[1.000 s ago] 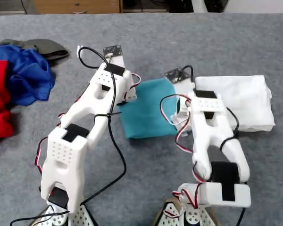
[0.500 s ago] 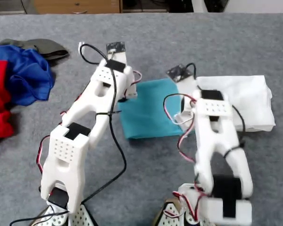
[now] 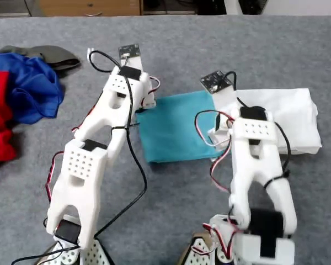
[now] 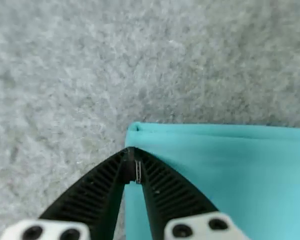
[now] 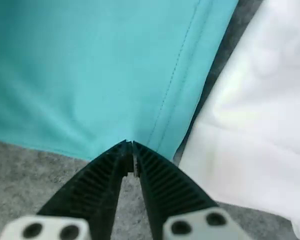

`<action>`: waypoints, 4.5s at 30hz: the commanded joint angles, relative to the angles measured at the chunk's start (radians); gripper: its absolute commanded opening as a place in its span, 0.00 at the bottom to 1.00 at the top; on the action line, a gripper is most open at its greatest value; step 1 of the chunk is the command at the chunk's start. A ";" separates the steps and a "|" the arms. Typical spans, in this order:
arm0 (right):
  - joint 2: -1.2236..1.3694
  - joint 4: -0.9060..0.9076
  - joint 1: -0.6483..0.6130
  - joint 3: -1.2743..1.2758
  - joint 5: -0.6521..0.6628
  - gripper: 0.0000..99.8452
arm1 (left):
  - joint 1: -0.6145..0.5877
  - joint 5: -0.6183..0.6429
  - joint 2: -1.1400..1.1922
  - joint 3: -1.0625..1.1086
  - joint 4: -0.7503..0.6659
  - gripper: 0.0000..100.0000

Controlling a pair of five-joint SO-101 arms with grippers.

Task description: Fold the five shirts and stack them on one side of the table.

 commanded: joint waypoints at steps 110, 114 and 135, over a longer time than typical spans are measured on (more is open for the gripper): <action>-0.128 -0.331 -0.156 0.335 -1.189 0.27 | -0.423 -0.362 -1.521 1.844 -0.519 0.02; -0.101 -0.361 -0.151 0.329 -1.189 0.27 | -0.423 -0.362 -1.521 1.844 -0.519 0.02; -0.091 -0.394 -0.150 0.318 -1.126 0.01 | -0.423 -0.368 -1.520 1.846 -0.523 0.02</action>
